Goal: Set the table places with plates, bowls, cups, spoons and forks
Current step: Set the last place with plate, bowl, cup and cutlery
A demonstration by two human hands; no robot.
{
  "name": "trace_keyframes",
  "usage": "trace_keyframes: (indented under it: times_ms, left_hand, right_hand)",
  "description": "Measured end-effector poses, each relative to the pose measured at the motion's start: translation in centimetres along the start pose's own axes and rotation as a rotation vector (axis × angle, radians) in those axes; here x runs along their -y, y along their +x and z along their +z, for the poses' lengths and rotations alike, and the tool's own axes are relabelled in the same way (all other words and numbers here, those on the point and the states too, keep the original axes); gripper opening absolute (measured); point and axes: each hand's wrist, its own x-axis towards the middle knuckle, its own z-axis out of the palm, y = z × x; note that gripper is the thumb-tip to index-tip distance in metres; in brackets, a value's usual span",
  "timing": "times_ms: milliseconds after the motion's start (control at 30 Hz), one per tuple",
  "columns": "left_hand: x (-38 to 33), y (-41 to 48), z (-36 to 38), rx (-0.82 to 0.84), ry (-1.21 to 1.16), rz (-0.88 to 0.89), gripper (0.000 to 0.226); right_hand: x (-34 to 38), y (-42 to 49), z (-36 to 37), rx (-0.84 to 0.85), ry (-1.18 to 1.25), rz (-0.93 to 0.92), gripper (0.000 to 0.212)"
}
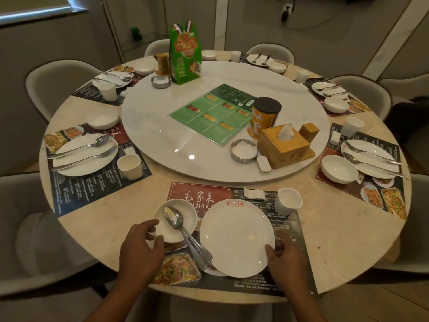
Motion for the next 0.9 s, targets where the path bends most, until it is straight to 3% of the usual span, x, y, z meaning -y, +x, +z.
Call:
trace_keyframes:
  times_ms: [167,233,400,533,900]
  left_hand:
    - [0.5,0.7,-0.2,0.07,-0.054,-0.188,0.048]
    - [0.6,1.1,-0.4,0.113,-0.106,-0.251,0.051]
    - [1.3,2.3,-0.5,0.2,-0.179,-0.301,0.057]
    - [2.0,3.8,-0.2,0.269,-0.265,-0.319,0.056]
    - [2.2,8.9,0.9,0.405,-0.333,-0.211,0.052]
  right_hand:
    - [1.6,-0.6,0.0,-0.136,-0.184,-0.155,0.038]
    - [4.0,-0.8,0.3,-0.2,-0.133,-0.179,0.034]
    - [11.4,-0.9,4.5,0.197,-0.052,-0.278,0.026]
    - [14.5,-0.7,8.7,0.32,-0.21,-0.342,0.026]
    - [16.1,1.5,11.1,0.199,-0.309,-0.228,0.028]
